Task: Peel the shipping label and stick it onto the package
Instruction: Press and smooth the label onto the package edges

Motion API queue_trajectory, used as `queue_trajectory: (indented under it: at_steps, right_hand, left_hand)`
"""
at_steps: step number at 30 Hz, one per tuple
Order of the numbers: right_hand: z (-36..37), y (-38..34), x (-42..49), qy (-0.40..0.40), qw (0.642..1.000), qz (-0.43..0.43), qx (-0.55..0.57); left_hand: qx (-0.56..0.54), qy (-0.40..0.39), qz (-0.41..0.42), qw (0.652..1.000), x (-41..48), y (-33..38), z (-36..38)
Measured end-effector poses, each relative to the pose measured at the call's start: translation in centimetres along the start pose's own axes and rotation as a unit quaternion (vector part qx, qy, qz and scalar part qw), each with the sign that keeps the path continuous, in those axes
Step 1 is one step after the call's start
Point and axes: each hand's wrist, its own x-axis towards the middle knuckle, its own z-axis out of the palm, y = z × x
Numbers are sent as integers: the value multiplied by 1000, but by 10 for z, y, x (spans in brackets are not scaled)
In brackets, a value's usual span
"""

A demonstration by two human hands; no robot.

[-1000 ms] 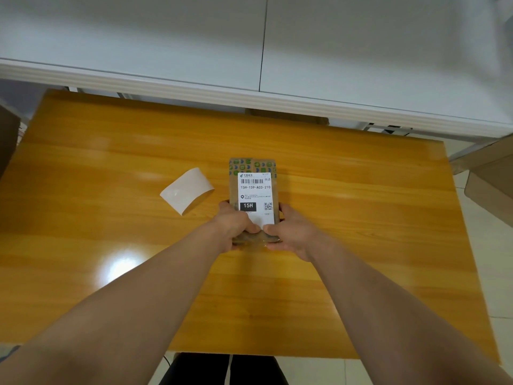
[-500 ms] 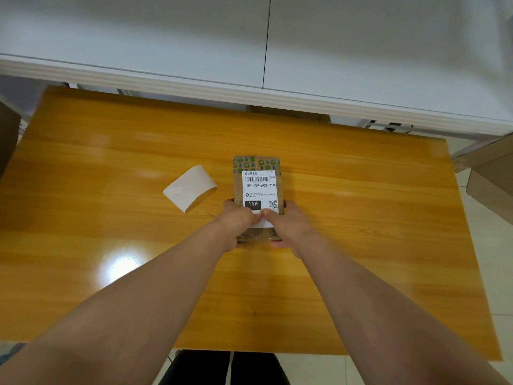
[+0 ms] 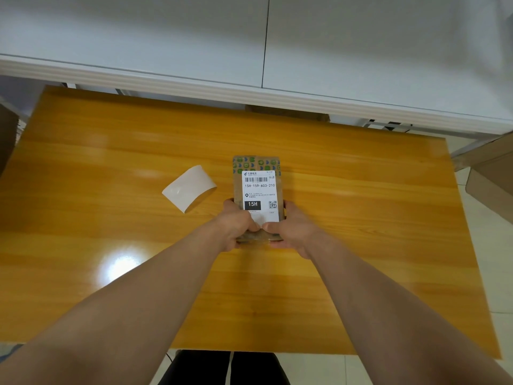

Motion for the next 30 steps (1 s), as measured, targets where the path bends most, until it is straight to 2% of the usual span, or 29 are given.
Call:
queue_trajectory:
  at_steps: [4,11,15,21,30]
  right_hand:
    - [-1,0,1,15,1000,-2,-2]
    - [-3,5,-5,111,994,-9,6]
    - [-3,4,-5,116,993,1,11]
    - [-1,3,-2,128,992,15,-1]
    - [-9,5,-5,67,998,0,-9]
  left_hand:
    - [2,-13,14,1000,-2,-3,0]
    - [-32,-50,36,998,-3,-4,11]
    - [-55,-31,20,998,-2,2,14]
    - [-14,-9,31,999,-2,1,16]
    - [25,-15,37,999,-1,0,14]
